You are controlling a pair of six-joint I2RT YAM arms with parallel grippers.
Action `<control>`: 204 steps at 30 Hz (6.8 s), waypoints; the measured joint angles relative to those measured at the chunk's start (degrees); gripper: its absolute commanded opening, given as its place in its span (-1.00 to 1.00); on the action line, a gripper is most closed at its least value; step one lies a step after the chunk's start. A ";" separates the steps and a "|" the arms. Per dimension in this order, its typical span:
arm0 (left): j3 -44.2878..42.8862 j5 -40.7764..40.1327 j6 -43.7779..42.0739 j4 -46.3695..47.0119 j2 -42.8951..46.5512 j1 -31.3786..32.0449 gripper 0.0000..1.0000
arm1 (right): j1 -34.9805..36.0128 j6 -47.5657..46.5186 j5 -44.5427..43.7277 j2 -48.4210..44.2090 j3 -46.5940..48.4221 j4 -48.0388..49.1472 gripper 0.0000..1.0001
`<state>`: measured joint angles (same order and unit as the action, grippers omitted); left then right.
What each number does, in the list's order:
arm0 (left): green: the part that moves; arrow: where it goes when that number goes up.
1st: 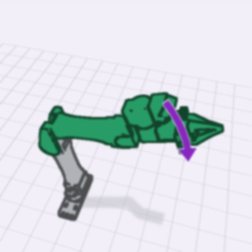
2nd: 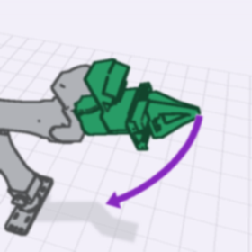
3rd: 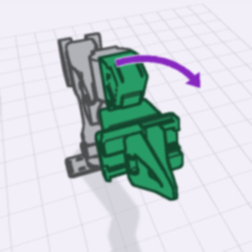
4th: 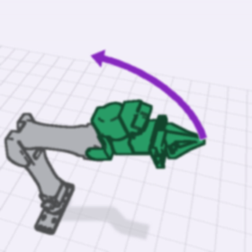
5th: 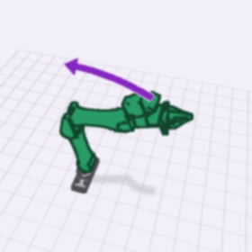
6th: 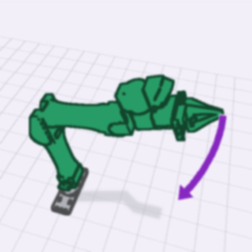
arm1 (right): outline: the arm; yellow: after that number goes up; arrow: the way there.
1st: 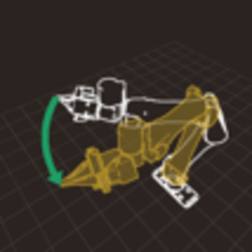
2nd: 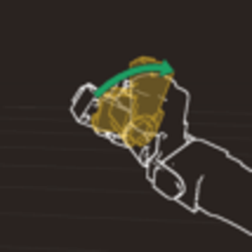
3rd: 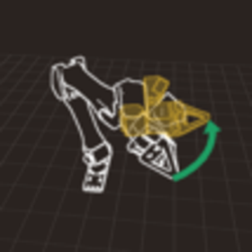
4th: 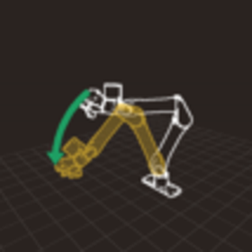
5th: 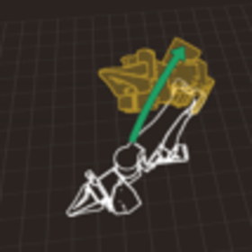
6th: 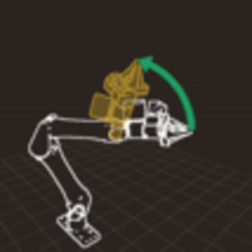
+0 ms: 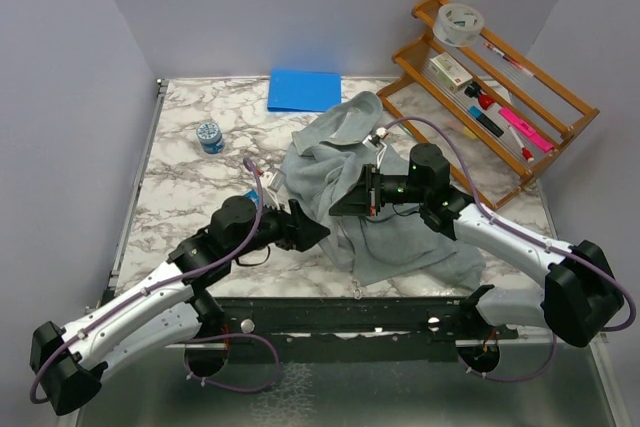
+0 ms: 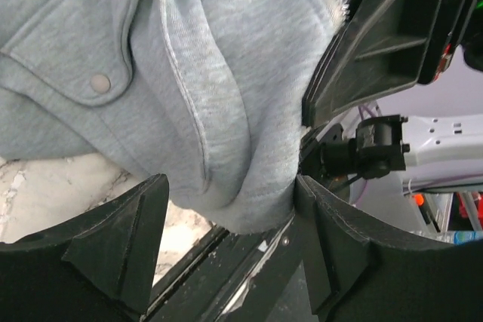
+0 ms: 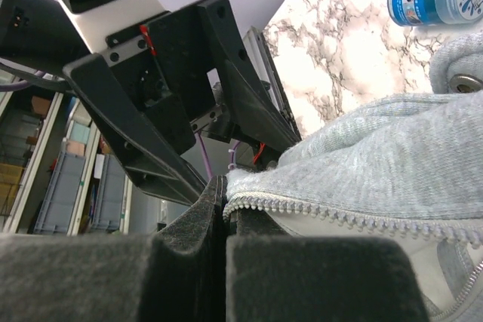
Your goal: Zip up the jacket
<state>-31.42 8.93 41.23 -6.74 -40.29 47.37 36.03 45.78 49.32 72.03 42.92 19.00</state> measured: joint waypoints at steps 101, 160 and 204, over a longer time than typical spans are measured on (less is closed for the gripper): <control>14.34 -23.71 15.41 3.17 11.76 -0.15 -1.00 | 26.93 -2.34 -60.26 8.17 0.00 -55.04 0.56; 17.53 -22.32 16.28 9.51 11.56 -0.17 -1.00 | 27.02 -6.49 -57.18 -4.90 -10.64 -35.87 -0.99; 19.26 -4.00 -1.70 37.73 -6.93 1.09 -1.00 | 27.02 -6.88 -60.24 -16.61 -19.58 1.97 -0.99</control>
<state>-12.16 4.93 39.53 30.98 -47.22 48.47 63.05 38.89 -10.92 55.42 23.33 20.97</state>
